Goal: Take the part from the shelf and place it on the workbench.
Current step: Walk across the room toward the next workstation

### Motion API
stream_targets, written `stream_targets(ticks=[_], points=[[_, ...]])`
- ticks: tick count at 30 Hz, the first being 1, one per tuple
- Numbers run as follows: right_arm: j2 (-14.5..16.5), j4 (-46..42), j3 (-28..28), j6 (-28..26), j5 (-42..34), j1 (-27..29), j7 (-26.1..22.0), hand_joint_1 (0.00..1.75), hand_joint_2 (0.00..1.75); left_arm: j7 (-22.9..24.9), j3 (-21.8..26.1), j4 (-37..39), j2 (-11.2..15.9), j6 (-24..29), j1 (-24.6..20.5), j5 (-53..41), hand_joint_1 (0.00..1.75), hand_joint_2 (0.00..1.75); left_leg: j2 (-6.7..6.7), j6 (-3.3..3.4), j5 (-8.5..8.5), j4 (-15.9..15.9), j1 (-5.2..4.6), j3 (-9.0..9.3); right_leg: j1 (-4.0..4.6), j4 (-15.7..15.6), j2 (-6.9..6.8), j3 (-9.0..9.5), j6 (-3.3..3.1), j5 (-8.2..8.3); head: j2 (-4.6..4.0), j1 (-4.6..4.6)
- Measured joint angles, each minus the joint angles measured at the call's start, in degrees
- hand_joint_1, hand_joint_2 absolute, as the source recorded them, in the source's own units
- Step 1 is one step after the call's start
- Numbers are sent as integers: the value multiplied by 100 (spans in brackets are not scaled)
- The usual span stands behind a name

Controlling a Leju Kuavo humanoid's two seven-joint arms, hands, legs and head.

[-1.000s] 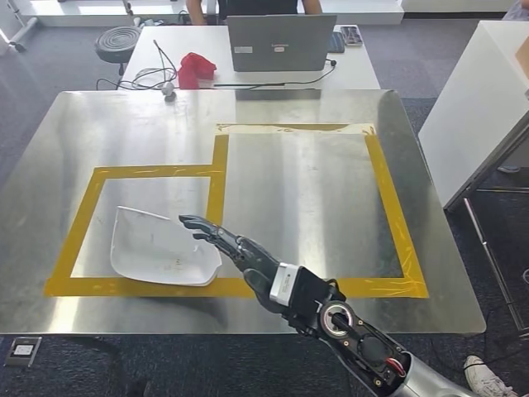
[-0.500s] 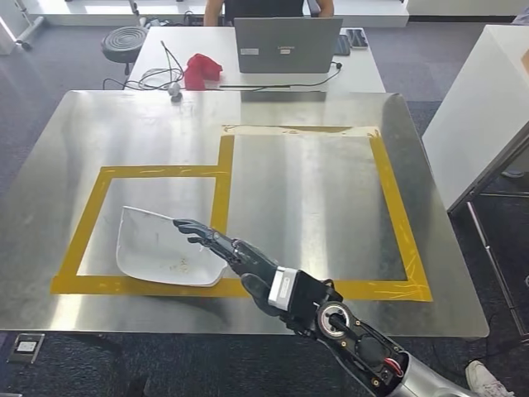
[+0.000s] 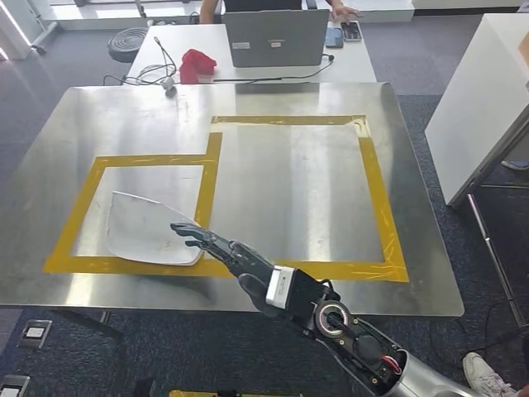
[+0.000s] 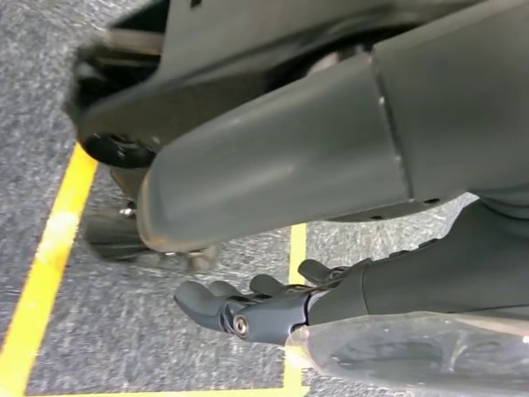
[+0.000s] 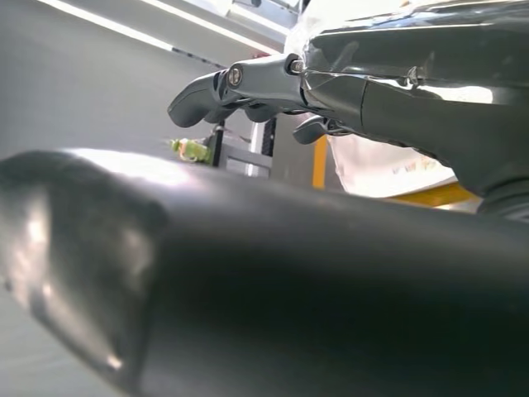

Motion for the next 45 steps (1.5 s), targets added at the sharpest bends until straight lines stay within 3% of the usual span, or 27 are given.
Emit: stream_targets(ticks=[1, 2, 4, 6, 8, 10, 12, 14, 15, 16, 17, 20, 22, 25, 27, 29, 30, 31, 32, 34, 36, 37, 39, 41, 42, 44, 45], points=[[0, 8, 0, 1, 0, 3, 0, 0, 0, 1, 0, 0, 1, 0, 0, -4, 0, 0, 1, 13, 33, -25, -2, 109, 14, 2, -9, -48, 5, 35, 0, -1], [0, 14, -1, -1, 1, 6, 0, 0, 0, 4, 0, 0, 2, 0, -1, -10, 0, 0, 3, 35, 144, -299, -4, 346, 21, 3, -14, -86, 17, 66, 0, -2], [0, 21, -4, -10, 1, 5, -1, 0, 0, 22, -1, 0, 5, 0, -18, -33, 0, 0, 13, 96, 349, -1208, -29, 995, 34, 13, -20, -135, 58, 118, 0, -3], [0, 20, -8, -31, 1, 8, -3, 0, 0, 53, -4, 0, 7, 0, -41, -53, 0, 0, 16, 153, 420, -1762, -71, 1348, 43, 17, -28, -151, 120, 170, 0, 7], [-1, 20, -9, -43, 1, 18, -9, 0, 0, 79, -9, 0, 6, 0, -46, -61, 0, 0, 12, 208, 452, -1817, -89, 1335, 47, 3, -31, -157, 194, 230, 0, 21], [-2, 20, -13, -42, 0, 33, -18, 0, 0, 89, -13, 0, 6, 1, -41, -55, 0, 0, 25, 281, 513, -1842, -70, 1283, 36, 104, -15, -217, 253, 129, 0, 29], [-2, 20, -15, -36, -1, 49, -23, 0, 0, 83, -13, 0, 8, 3, -35, -38, 0, 0, 39, 352, 597, -1859, -64, 1195, 23, 640, 0, -420, 292, -321, 0, 44], [-2, 21, -13, -32, -2, 65, -24, 0, 0, 74, -14, 0, 8, 1, -22, -27, 0, 0, 39, 390, 677, -1854, -92, 1080, 23, 1459, 0, -668, 318, -807, 0, 54], [-2, 21, -11, -32, -2, 74, -24, 0, 0, 73, -14, 0, 7, -2, -11, -26, 0, 0, 37, 395, 716, -1850, -108, 1025, 25, 1712, 0, -706, 318, -902, 0, 54], [-2, 22, -10, -33, -2, 81, -24, 0, 0, 72, -15, 0, 7, -4, 0, -26, 0, 0, 35, 397, 751, -1843, -124, 973, 30, 1752, 1, -642, 307, -876, 0, 54], [-2, 22, -9, -33, -2, 83, -24, 0, 0, 73, -17, 0, 8, -5, 9, -27, 0, 0, 31, 393, 782, -1836, -137, 929, 41, 1538, 1, -456, 283, -749, 0, 54], [-2, 20, -10, -32, -2, 77, -26, 0, 0, 74, -27, 0, 0, -7, 19, -32, 0, 0, 19, 355, 868, -1818, -169, 849, 106, 257, 16, 361, 153, -381, 0, 53], [-2, 19, -11, -28, -7, 76, -29, 0, 0, 74, -39, 0, -7, -7, 18, -39, 0, 0, 20, 296, 938, -1825, -167, 826, 146, -105, 23, 537, 92, -345, 0, 53], [-1, 18, -10, -25, -10, 75, -30, 0, 0, 74, -67, 0, 5, -7, 22, -44, 0, 0, 18, 205, 926, -1779, -155, 769, 119, -191, -6, 473, 4, -198, 0, 52], [0, 18, -10, -24, -10, 76, -30, 0, 0, 74, -86, 0, 12, -7, 28, -45, 0, 0, 16, 153, 517, -1328, -143, 576, 72, -249, -36, 380, -62, -76, 0, 51], [0, 19, -10, -25, -10, 83, -30, 0, 0, 76, -94, 1, 10, -7, 35, -54, 0, 0, 19, 93, 3, -523, -115, 308, 68, -249, -47, 242, -81, 22, 0, 49], [0, 20, -9, -25, -10, 90, -31, 0, 0, 78, -96, 1, 12, -7, 37, -58, 0, 0, 20, 64, -103, -209, -96, 241, 66, -246, -51, 174, -70, 72, 0, 49], [0, 22, -9, -25, -10, 99, -33, 0, 0, 80, -97, 1, 15, -7, 38, -63, 0, 0, 21, 40, -74, -77, -78, 264, 60, -240, -54, 111, -54, 117, 0, 49], [0, 24, -9, -25, -10, 109, -40, 0, 0, 87, -99, 1, 19, -7, 38, -67, 0, 0, 23, 18, 61, -170, -59, 396, 49, -229, -56, 53, -31, 157, 0, 49], [0, 26, -12, -8, -10, 122, -72, 0, 0, 105, -101, 0, 18, -6, 29, -74, 0, 0, 31, -31, 362, -921, -19, 939, 27, -175, -54, -49, 28, 213, 0, 46], [0, 25, -17, 35, -10, 122, -121, 0, 0, 121, -102, -2, 8, 2, 13, -67, 0, 0, 19, -23, 421, -1672, -22, 1390, 33, -98, -51, -141, 99, 258, 0, 42], [0, 25, -21, 60, -10, 121, -144, 0, 0, 123, -103, -2, 1, 6, 7, -57, 0, 0, 11, 3, 392, -1836, -31, 1468, 45, -74, -49, -174, 135, 286, 0, 44], [-1, 29, -23, 92, -10, 129, -169, 0, 0, 126, -103, -2, 1, 12, 11, -33, 0, 0, 12, 100, 412, -1851, -43, 1414, 42, -54, -44, -215, 209, 333, 0, 55], [-1, 34, -25, 104, -9, 140, -174, 0, 0, 125, -103, -2, 4, 15, 21, -19, 0, 0, 21, 213, 477, -1843, -48, 1332, 22, 141, -32, -314, 262, 128, 0, 59], [-2, 35, -28, 105, -9, 143, -174, 0, 0, 125, -103, -2, 7, 16, 24, -17, 0, 0, 26, 271, 518, -1846, -52, 1282, 17, 403, -26, -410, 278, -103, 0, 61], [-2, 42, -35, 105, -9, 145, -176, 0, 0, 124, -103, -2, 7, 17, 26, -17, 0, 0, 28, 350, 598, -1844, -87, 1168, 21, 1196, -13, -647, 286, -632, 0, 61], [-2, 50, -38, 105, -9, 148, -177, 0, 0, 123, -104, -2, 6, 17, 27, -18, 0, 0, 27, 371, 640, -1840, -111, 1109, 26, 1535, -9, -719, 279, -785, 0, 61]])
